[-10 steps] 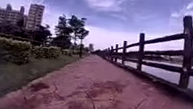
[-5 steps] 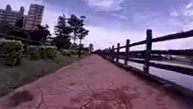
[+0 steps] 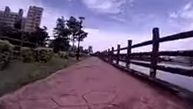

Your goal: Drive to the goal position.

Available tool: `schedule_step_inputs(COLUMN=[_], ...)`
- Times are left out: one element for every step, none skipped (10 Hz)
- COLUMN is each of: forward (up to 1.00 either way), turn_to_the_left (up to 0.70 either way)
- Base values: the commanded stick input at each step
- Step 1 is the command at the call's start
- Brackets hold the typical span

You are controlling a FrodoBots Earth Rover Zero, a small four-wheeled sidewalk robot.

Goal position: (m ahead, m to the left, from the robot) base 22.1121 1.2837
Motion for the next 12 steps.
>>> schedule_step_inputs(forward=[1.00,1.00,1.00,1.00,1.00,1.00,1.00,1.00,1.00,1.00,1.00,1.00], turn_to_the_left=[0.00,0.00,0.00,0.00,0.00,0.00,0.00,0.00,0.00,0.00,0.00,0.00])
